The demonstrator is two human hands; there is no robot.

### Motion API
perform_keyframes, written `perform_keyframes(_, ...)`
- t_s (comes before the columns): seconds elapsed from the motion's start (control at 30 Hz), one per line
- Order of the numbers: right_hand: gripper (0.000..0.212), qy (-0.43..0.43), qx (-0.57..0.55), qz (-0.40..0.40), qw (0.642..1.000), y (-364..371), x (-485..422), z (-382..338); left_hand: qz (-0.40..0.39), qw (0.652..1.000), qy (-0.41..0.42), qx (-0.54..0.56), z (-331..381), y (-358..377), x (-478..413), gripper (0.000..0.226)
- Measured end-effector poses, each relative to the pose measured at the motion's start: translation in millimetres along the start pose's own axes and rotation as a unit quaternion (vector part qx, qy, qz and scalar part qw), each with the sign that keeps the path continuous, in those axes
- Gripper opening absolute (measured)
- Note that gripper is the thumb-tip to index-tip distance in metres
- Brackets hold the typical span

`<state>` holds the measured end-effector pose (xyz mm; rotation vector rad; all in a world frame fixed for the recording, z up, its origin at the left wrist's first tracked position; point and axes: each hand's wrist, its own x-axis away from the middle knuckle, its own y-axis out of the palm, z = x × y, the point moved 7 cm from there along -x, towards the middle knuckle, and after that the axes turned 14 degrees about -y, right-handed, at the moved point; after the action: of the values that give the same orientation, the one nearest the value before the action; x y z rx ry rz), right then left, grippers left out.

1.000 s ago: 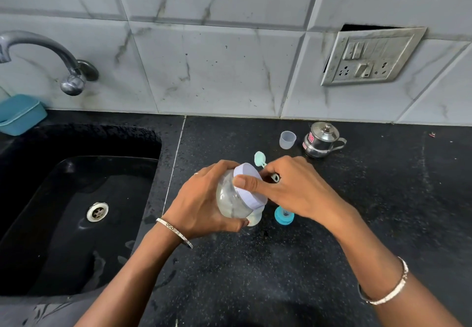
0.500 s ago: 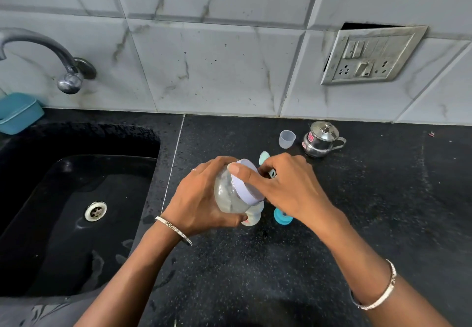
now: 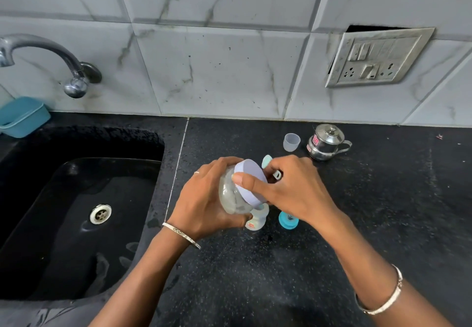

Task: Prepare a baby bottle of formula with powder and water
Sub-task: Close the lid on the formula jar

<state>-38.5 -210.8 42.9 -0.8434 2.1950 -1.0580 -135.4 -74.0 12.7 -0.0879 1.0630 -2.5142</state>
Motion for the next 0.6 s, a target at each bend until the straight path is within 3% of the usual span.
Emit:
perform_keyframes(0.1, 0.095, -0.015, -0.037, -0.024, 0.999, 0, 1, 4, -0.009, 1.0, -0.002, 0.009, -2, 1, 1, 0.093)
perform_keyframes(0.27, 0.105, -0.13, -0.129, -0.164, 0.969, 4, 3, -9, -0.024, 0.999, -0.002, 0.029, -6, -1, -1, 0.094)
perform_keyframes(0.33, 0.088, -0.115, -0.123, -0.126, 0.978, 2, -1, -5, -0.021, 1.0, -0.002, 0.022, -5, 0, -1, 0.093)
perform_keyframes(0.4, 0.07, -0.046, -0.073, -0.059, 0.995, -3, -4, -1, -0.004, 1.0, -0.007, 0.007, -4, 1, -1, 0.091)
perform_keyframes(0.47, 0.074, 0.003, -0.008, -0.017, 1.0, -3, -3, -2, 0.007, 1.0, -0.014, 0.001, -4, 2, -2, 0.09)
perform_keyframes(0.6, 0.086, 0.01, 0.012, -0.066, 0.998, 4, -2, -3, 0.014, 1.0, -0.024, -0.001, -12, 0, -4, 0.092)
